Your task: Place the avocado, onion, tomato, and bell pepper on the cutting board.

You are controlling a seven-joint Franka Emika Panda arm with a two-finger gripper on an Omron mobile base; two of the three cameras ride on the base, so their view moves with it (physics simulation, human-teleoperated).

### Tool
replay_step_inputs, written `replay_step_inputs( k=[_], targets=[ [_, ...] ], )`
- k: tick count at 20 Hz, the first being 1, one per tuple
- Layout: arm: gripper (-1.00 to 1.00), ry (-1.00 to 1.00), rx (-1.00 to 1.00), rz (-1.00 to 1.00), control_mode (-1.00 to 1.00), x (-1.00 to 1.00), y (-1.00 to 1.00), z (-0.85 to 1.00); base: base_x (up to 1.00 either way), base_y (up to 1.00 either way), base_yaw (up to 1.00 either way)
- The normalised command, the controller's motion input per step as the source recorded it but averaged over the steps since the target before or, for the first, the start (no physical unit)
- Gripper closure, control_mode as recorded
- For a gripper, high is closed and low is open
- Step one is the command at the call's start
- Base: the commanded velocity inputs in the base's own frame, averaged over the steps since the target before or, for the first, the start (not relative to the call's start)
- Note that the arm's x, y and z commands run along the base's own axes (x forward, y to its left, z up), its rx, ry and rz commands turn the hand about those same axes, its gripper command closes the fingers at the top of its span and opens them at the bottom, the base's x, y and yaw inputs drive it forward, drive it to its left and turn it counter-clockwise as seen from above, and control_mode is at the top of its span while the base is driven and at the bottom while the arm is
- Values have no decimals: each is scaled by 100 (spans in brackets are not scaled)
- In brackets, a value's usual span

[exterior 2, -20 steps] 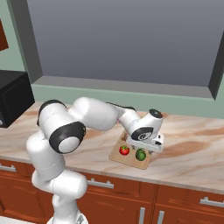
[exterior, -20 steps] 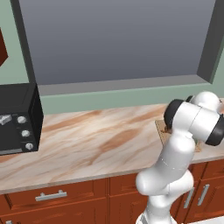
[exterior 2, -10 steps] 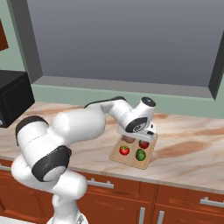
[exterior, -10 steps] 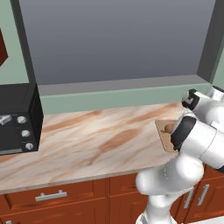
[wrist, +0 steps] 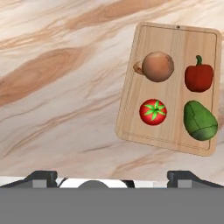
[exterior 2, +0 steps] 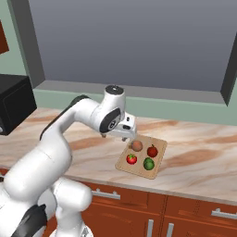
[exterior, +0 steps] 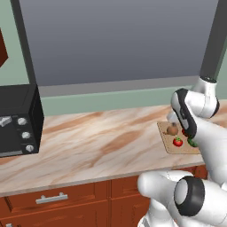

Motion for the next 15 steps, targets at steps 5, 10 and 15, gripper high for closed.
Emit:
replay_step_inputs(
  k=[5,10,15],
  targets=[
    [-100,-3,-11,0,-100,-43,73,84,0,0,0],
    [-100,-2,-12,0,-100,-15,51,56,0,0,0],
    [-100,0,0,0,-100,2,0,0,0,0,0]
  ],
)
